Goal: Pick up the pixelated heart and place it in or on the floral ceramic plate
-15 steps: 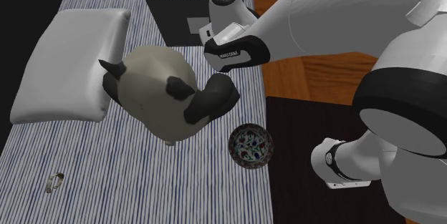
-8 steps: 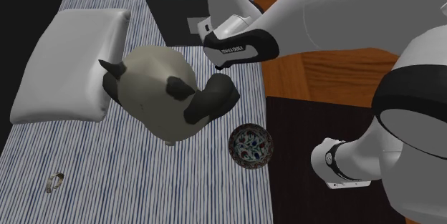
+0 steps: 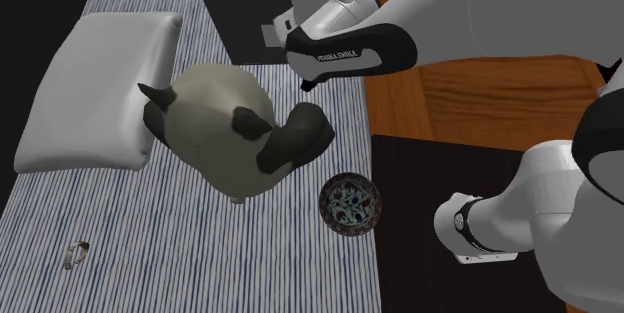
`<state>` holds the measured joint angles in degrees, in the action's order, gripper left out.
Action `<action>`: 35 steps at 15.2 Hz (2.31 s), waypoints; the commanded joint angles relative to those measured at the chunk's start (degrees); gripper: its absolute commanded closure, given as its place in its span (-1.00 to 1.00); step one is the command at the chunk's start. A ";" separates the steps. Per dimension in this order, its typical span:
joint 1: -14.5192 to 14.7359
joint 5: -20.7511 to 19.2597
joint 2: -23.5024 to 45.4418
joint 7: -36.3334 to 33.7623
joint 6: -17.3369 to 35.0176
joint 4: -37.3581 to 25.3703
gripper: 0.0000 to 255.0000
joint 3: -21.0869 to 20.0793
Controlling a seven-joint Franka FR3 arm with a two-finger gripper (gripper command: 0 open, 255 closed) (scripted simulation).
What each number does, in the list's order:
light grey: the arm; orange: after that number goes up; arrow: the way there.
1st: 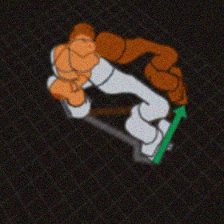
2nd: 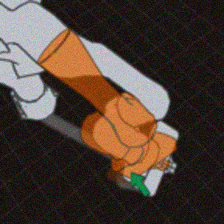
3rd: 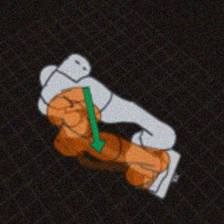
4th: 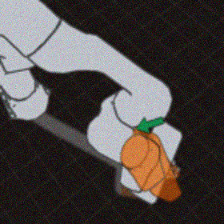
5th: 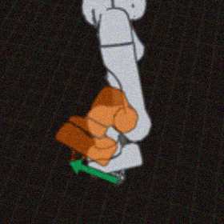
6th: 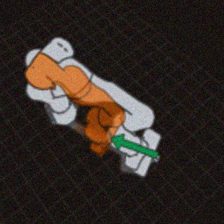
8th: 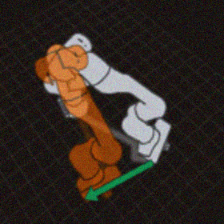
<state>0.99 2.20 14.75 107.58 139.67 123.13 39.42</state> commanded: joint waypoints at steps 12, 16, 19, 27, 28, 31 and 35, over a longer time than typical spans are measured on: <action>7.14 -18.80 -19.83 -18.11 -4.30 12.97 1.00 0.81; 7.06 -25.34 -28.41 -26.82 -6.42 19.86 1.00 -3.19; 6.71 -28.08 -34.18 -32.30 -8.42 24.55 1.00 -6.88; 7.95 -28.30 -47.65 -44.30 -14.60 34.93 1.00 -17.34; 8.43 -27.74 -49.15 -45.67 -15.43 35.97 1.00 -18.69; 10.43 -25.50 -53.29 -49.81 -17.93 38.68 1.00 -22.73; 12.22 -23.66 -55.34 -52.99 -18.68 40.70 1.00 -25.52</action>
<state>13.09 -21.47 -40.42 55.22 120.28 162.84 14.18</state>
